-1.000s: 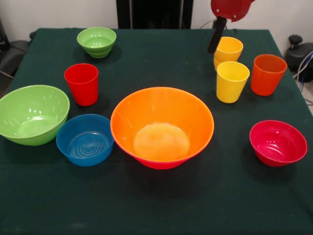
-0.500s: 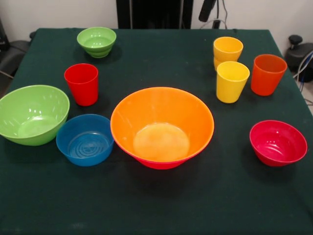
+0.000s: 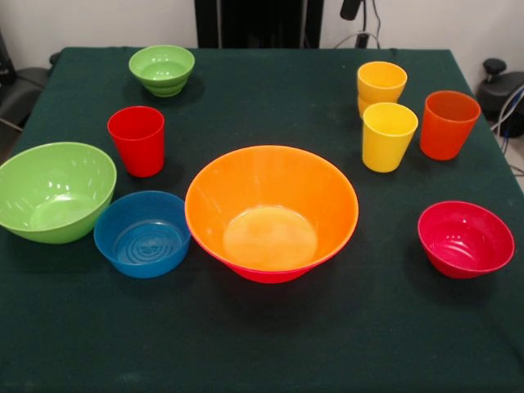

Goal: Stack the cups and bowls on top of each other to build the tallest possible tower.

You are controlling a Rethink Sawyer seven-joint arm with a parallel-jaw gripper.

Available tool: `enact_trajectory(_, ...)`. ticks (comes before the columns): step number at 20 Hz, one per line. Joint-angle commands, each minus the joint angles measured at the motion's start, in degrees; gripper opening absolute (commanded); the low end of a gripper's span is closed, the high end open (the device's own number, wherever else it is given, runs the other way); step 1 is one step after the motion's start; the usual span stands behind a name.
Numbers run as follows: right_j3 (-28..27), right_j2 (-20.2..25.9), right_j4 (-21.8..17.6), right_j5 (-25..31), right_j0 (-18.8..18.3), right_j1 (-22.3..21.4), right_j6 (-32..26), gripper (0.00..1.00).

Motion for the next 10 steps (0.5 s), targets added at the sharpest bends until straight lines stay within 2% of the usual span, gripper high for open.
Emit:
enact_trajectory(1,0.8,8.6,-6.1,-0.7,-0.2,4.6,-4.6,1.00)
enact_trajectory(5,3.8,11.4,-5.5,-4.9,-1.0,3.5,-5.8,1.00)
enact_trajectory(8,4.8,9.9,-5.9,-6.6,0.3,4.1,-1.4,1.00)
enact_trajectory(10,5.7,11.5,-6.3,-8.3,-0.5,3.4,-4.1,1.00)
